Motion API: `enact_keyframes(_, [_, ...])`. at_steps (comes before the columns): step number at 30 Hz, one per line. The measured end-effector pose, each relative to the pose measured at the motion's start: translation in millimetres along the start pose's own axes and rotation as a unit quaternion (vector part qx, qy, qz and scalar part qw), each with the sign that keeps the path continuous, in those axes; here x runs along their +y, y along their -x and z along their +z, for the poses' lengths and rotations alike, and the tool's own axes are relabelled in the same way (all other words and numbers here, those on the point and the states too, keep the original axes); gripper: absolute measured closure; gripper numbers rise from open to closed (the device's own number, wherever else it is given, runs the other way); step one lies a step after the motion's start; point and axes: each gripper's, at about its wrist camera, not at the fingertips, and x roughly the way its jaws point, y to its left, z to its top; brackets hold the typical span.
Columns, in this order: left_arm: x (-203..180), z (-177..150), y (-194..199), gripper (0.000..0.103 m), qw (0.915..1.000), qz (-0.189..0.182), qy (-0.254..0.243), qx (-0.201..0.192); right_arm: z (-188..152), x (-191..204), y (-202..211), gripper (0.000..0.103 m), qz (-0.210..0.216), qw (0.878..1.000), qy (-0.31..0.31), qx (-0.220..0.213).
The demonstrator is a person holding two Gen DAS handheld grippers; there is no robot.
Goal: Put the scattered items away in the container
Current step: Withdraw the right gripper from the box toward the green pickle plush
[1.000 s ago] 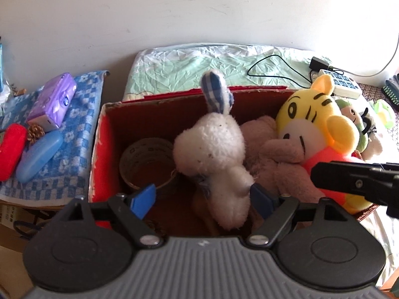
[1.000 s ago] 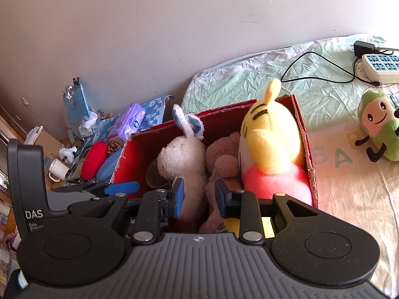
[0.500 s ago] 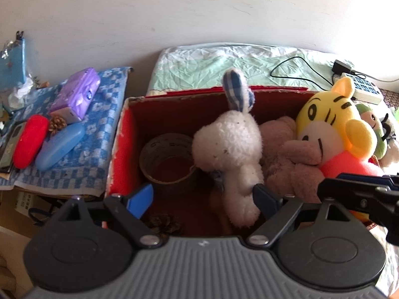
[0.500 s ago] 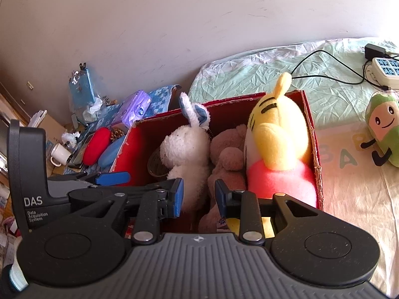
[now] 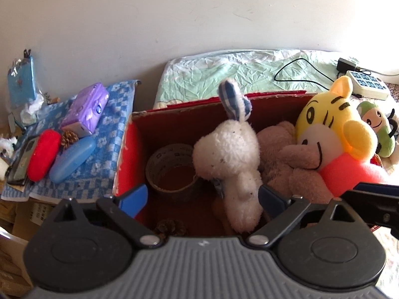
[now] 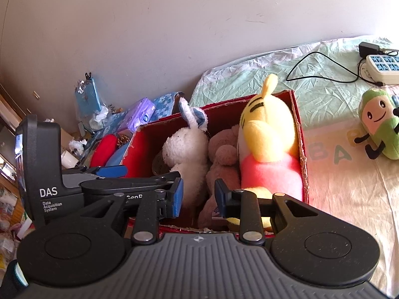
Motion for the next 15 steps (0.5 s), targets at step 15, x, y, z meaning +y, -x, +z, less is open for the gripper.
enact_keyframes(15, [-42, 12, 54, 0.006, 0.9964, 0.016, 0.012, -0.082, 12, -57, 29, 0.069, 0.037, 0.999, 0.012, -0.008])
